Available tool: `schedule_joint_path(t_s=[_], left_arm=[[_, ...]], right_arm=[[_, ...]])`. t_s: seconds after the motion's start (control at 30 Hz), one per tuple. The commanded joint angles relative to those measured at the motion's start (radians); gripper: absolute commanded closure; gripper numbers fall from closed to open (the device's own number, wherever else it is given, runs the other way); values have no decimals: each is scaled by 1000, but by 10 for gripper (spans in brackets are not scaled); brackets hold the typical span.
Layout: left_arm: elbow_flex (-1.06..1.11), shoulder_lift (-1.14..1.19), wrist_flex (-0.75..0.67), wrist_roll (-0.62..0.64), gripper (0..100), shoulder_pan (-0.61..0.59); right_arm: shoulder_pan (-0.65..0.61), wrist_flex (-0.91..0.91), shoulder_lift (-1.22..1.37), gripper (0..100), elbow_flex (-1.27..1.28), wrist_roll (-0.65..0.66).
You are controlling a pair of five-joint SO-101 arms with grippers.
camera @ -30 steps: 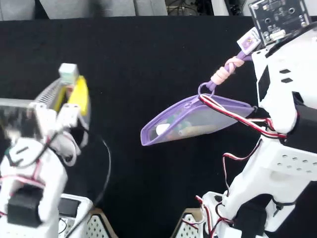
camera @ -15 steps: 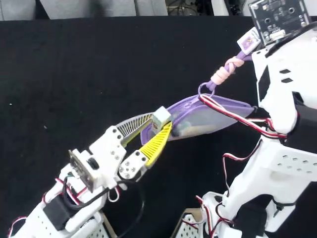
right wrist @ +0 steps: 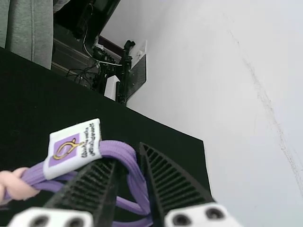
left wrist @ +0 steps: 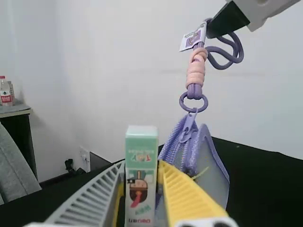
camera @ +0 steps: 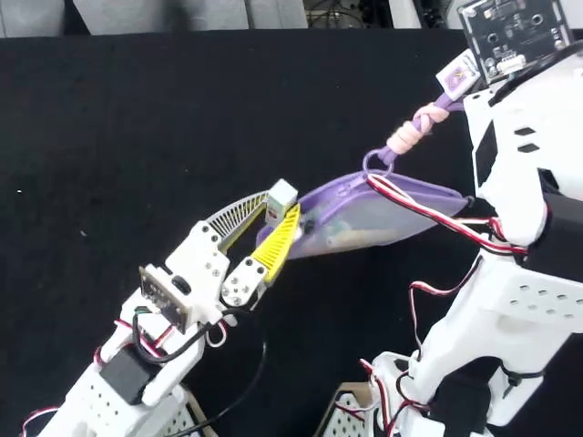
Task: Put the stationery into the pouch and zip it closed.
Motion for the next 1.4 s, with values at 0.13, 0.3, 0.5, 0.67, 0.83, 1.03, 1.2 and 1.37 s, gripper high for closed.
schedule_joint_path(t_s=[0.13, 0.3, 0.5, 0.67, 0.83, 1.03, 1.2, 1.37], left_arm=[[71, -6, -164, 20, 971, 64], [62, -5, -170, 104, 971, 88], [-22, 186, -310, 124, 971, 85], [-257, 655, -448, 210, 971, 56], [-527, 1111, -445, 387, 970, 33], [-498, 1135, -442, 394, 838, 35], [-550, 1010, -178, 394, 828, 61], [-680, 850, 107, 390, 770, 67]], right_arm=[[9, -20, 1, 987, -7, 0], [9, -23, 1, 987, -10, -2], [9, -28, -4, 987, -13, -11], [14, -29, -4, 987, -16, -11], [15, -44, -5, 987, -16, -12], [80, -89, 2, 987, -15, -55], [94, -97, 2, 987, -15, -68], [91, -95, 2, 987, -15, -68]])
